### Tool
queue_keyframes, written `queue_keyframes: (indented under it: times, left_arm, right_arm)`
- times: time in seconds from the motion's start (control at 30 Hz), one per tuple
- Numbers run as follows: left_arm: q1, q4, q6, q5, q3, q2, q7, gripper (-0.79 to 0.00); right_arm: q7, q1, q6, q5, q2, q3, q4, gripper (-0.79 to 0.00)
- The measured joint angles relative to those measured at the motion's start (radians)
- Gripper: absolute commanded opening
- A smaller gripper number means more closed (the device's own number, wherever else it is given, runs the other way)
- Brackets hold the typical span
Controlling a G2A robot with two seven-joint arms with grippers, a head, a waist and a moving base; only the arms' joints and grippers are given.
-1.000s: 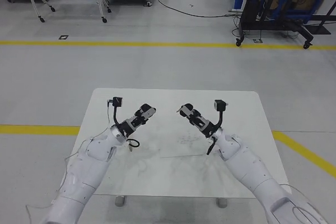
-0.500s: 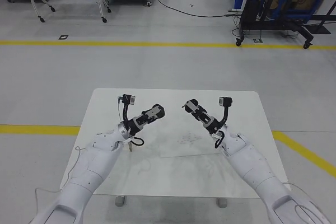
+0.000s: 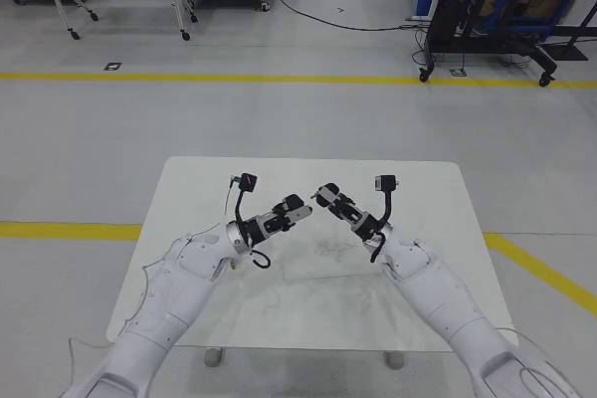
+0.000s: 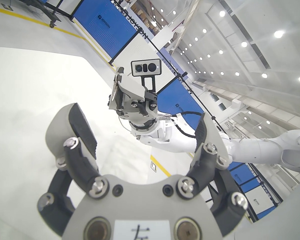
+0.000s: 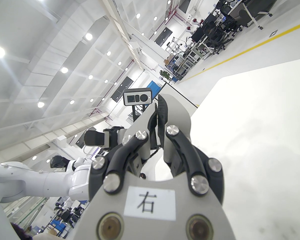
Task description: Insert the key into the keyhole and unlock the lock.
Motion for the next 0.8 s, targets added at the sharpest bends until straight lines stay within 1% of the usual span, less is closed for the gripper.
queue_keyframes:
  times: [0.03,0.1,0.3,0.33,0.43,0.5,0.6,0.7,0.73,0.8]
  left_arm:
    - [0.000,0.000,0.003,-0.002,0.000,-0.001,0.002,-0.397]
    - [-0.004,0.006,0.019,0.005,0.001,-0.001,0.005,-0.443]
    - [-0.007,0.008,0.044,0.031,0.007,-0.005,0.023,-0.508]
    - [-0.007,0.011,0.050,0.032,0.006,-0.005,0.028,-0.539]
    - [-0.008,0.014,0.074,0.025,0.003,-0.006,0.038,-0.591]
    - [-0.009,0.013,0.081,0.025,0.002,-0.006,0.034,-0.603]
    - [-0.007,0.012,0.087,0.029,0.000,-0.006,0.031,-0.576]
    - [-0.005,0.009,0.096,0.030,-0.001,-0.006,0.029,-0.579]
    - [-0.004,0.008,0.099,0.030,-0.002,-0.006,0.029,-0.582]
    - [-0.001,0.005,0.107,0.032,-0.003,-0.006,0.029,-0.613]
  right_arm:
    - [0.006,-0.001,0.000,0.003,0.000,0.003,-0.001,-0.785]
    - [0.019,-0.004,0.000,0.011,0.000,0.008,-0.004,-0.785]
    - [0.069,-0.012,0.003,0.055,0.000,0.017,-0.014,-0.785]
    - [0.077,-0.012,0.005,0.058,0.000,0.018,-0.014,-0.785]
    - [0.102,-0.013,0.016,0.060,0.000,0.019,-0.016,-0.785]
    - [0.113,-0.014,0.019,0.064,-0.001,0.022,-0.018,-0.785]
    - [0.125,-0.017,0.025,0.064,-0.001,0.026,-0.022,-0.785]
    - [0.135,-0.019,0.034,0.061,-0.002,0.027,-0.024,-0.785]
    - [0.138,-0.019,0.036,0.061,-0.002,0.027,-0.024,-0.785]
    - [0.141,-0.019,0.040,0.059,-0.003,0.029,-0.024,-0.785]
